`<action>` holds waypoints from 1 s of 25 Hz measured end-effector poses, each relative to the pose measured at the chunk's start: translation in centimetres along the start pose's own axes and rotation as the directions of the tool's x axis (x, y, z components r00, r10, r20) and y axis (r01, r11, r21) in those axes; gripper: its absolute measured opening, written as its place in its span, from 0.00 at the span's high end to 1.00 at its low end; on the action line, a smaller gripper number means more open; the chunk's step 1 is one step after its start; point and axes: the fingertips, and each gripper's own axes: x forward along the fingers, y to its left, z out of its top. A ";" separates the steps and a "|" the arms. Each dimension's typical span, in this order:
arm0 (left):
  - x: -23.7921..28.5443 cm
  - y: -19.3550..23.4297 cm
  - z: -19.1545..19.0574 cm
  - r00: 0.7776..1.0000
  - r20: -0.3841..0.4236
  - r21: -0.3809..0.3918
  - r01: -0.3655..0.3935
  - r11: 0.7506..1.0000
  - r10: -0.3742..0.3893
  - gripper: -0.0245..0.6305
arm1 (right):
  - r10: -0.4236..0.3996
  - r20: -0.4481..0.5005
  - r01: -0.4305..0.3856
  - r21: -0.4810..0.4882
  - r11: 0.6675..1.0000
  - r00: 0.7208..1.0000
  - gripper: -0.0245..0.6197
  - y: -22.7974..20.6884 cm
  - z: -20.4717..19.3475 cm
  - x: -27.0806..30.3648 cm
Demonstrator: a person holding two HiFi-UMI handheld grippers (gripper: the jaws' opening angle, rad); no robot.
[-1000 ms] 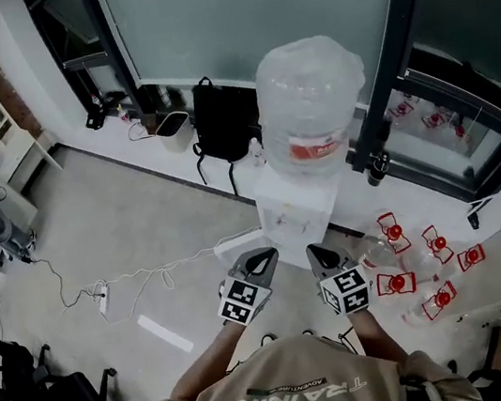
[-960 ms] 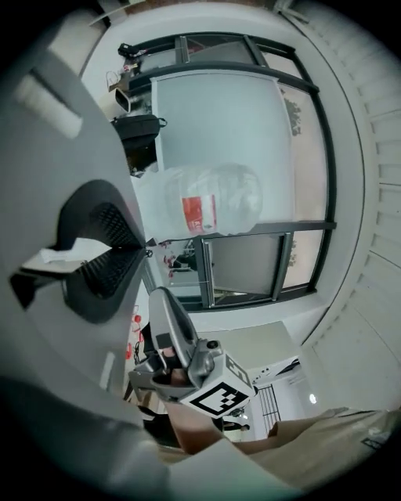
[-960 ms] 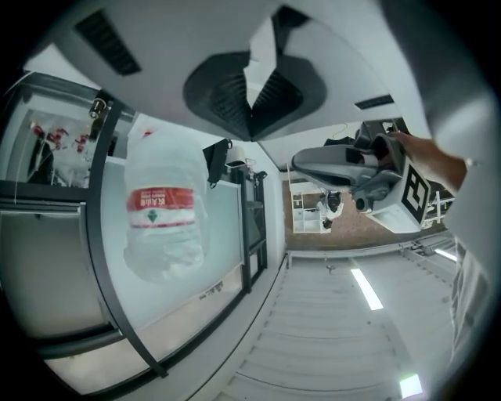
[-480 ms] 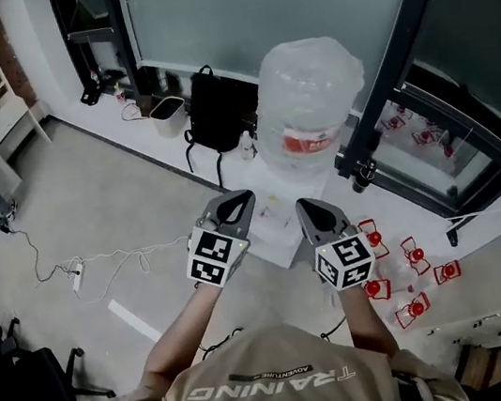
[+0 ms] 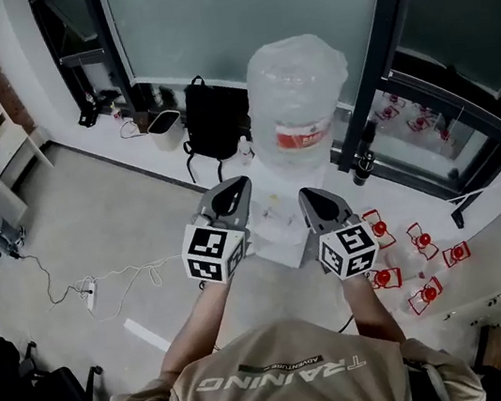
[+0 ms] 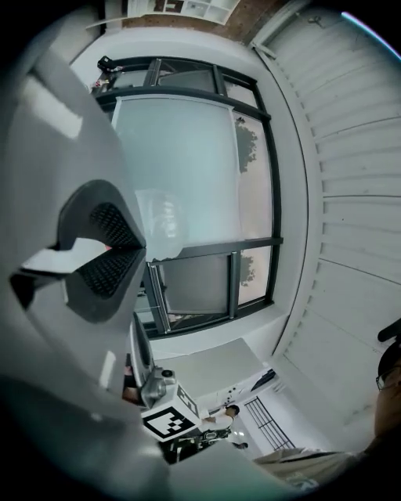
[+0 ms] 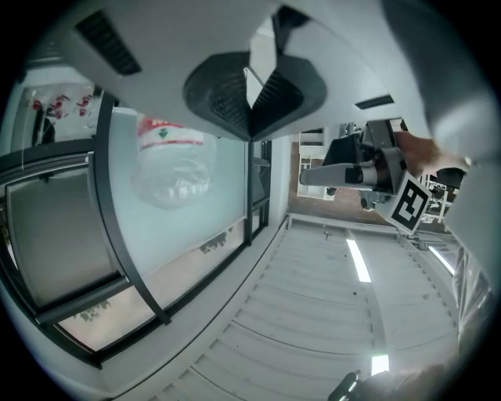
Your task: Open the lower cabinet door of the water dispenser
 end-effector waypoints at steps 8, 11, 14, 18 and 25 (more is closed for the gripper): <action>-0.2 -0.8 -3.6 0.998 -0.069 0.020 -0.003 1.000 0.004 0.95 | -0.039 -0.034 0.039 0.001 0.999 0.999 0.95 -0.8 -1.6 -2.4; -1.0 -1.7 -5.6 0.994 -0.110 -0.003 0.016 1.000 -0.016 0.95 | -0.048 -0.042 0.048 -0.006 0.999 0.998 0.95 -0.1 -2.1 -3.1; -1.4 -2.5 -7.1 0.990 -0.142 -0.017 0.022 1.000 -0.024 0.95 | -0.020 -0.060 0.019 -0.012 1.000 0.998 0.95 0.7 -2.5 -3.1; -1.7 -3.0 -8.3 0.987 -0.157 -0.028 0.034 0.999 -0.038 0.95 | -0.012 -0.069 0.008 -0.053 0.999 0.998 0.95 1.2 -2.6 -2.7; -2.0 -2.4 -7.9 0.990 -0.140 -0.025 0.023 0.999 -0.026 0.95 | -0.013 -0.056 0.010 -0.053 0.999 0.998 0.95 0.7 -1.8 -2.2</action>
